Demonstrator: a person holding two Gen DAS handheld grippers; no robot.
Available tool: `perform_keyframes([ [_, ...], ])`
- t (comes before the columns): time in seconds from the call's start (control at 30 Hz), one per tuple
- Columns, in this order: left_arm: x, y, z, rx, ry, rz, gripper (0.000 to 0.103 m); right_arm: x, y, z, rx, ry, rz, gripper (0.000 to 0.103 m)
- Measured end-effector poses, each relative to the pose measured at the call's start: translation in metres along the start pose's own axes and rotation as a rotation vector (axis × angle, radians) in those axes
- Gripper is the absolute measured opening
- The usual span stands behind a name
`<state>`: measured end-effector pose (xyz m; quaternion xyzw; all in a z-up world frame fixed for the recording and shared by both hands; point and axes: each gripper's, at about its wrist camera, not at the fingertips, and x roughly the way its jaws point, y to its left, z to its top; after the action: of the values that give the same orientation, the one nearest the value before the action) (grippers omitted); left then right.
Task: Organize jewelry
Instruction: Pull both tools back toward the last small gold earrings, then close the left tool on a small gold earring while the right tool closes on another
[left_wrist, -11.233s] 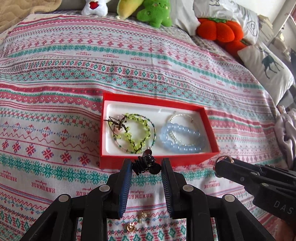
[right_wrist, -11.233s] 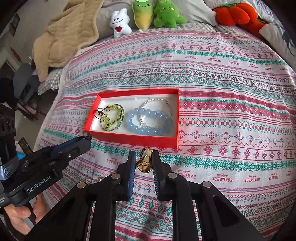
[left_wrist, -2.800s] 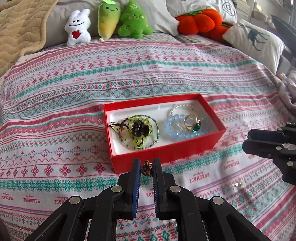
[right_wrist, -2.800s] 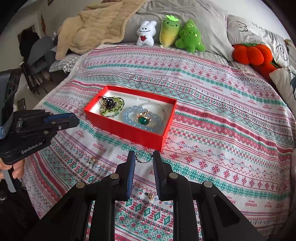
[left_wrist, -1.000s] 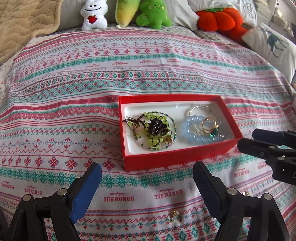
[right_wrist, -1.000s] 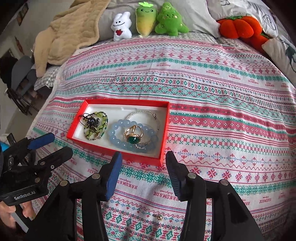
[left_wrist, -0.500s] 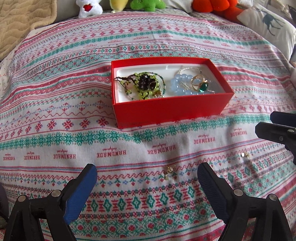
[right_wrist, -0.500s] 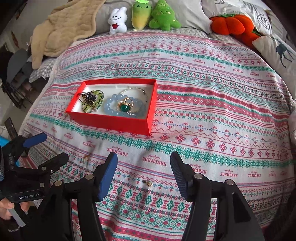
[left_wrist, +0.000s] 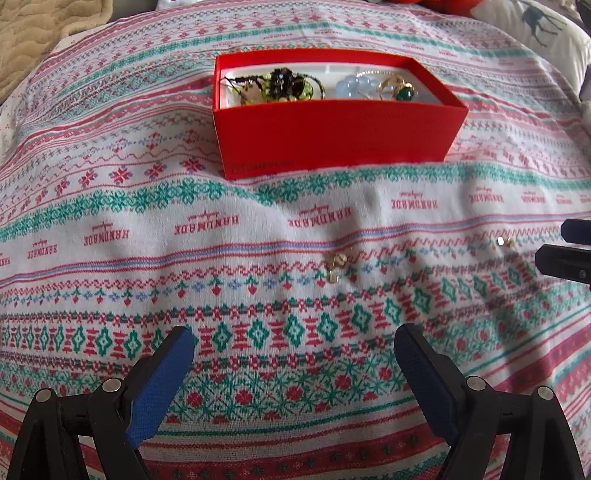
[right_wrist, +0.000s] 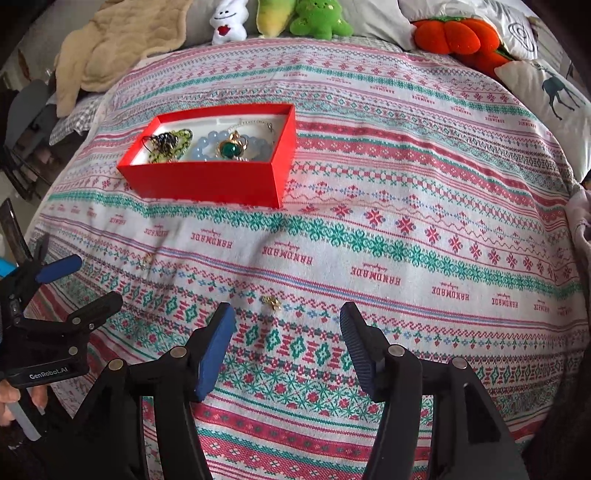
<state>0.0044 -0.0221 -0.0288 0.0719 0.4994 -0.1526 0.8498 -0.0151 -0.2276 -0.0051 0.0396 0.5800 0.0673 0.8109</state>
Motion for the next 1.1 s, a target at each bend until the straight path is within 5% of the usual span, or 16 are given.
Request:
perform_keyframes([
  [0.43, 0.003, -0.001, -0.015, 0.037, -0.091, -0.063, 0.088, 0.017, -0.012, -0.023, -0.043, 0.038, -0.021, 0.062],
  [0.67, 0.011, -0.007, -0.002, 0.050, -0.096, -0.114, 0.048, 0.018, -0.010, -0.024, -0.048, 0.036, -0.025, 0.063],
  [1.1, 0.024, -0.013, 0.015, 0.064, -0.104, -0.145, 0.030, 0.019, -0.009, -0.024, -0.047, 0.034, -0.029, 0.065],
])
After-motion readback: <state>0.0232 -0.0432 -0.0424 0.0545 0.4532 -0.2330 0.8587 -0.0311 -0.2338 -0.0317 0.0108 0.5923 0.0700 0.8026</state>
